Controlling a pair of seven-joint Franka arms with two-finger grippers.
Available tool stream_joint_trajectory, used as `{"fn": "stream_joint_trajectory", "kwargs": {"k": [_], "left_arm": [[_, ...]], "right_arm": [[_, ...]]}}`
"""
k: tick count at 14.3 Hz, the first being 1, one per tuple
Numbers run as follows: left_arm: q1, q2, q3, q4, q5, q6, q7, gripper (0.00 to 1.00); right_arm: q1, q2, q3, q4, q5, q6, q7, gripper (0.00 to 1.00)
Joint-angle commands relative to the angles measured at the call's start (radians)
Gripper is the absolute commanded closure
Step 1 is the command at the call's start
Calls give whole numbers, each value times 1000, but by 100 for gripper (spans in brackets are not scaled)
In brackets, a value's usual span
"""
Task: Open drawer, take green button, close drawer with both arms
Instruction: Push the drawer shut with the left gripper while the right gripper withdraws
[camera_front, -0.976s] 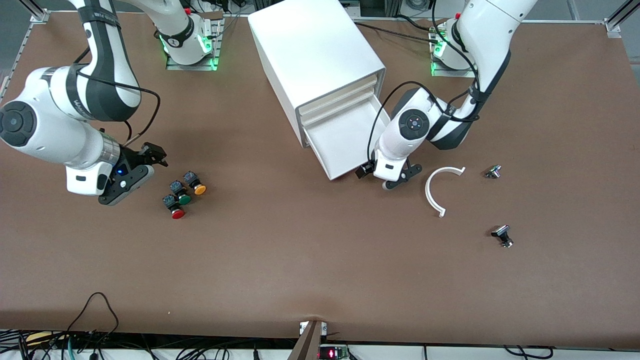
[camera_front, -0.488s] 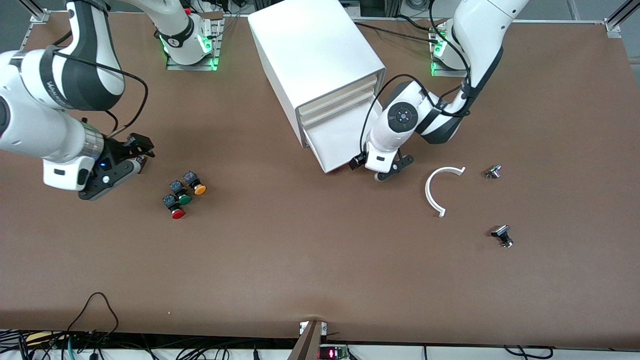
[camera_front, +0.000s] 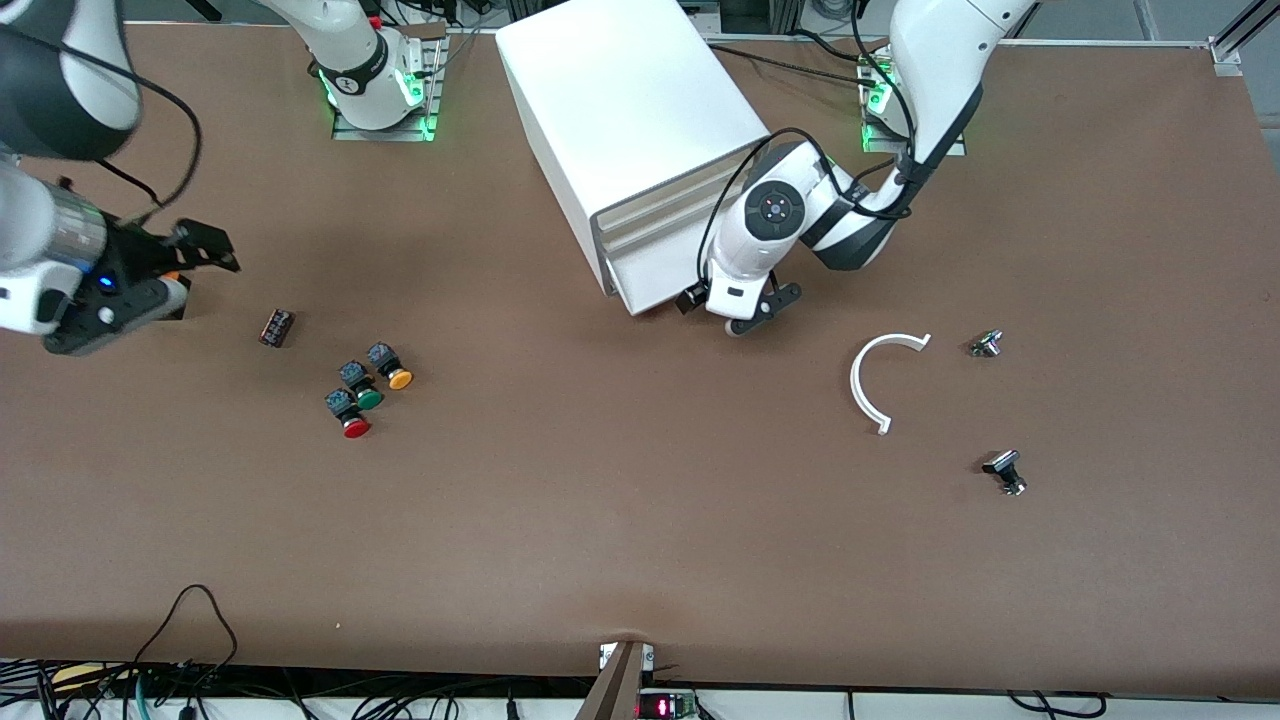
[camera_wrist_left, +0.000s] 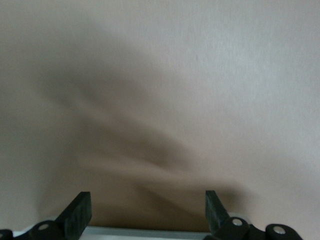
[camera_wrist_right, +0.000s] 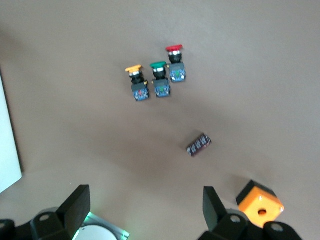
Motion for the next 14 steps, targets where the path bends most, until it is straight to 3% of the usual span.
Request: {"fn": "stream_joint_trajectory", "kwargs": {"k": [1, 8, 14], "left_arm": [[0, -35, -35, -25, 23, -18, -62, 0], [-6, -33, -100, -40, 21, -27, -94, 0], [6, -45, -92, -31, 20, -27, -77, 0]], "right_arm": [[-74, -64, 72, -10, -50, -44, 25, 0], [-71, -56, 69, -2, -108, -68, 125, 0], [-74, -56, 67, 10, -99, -67, 299, 0]]}}
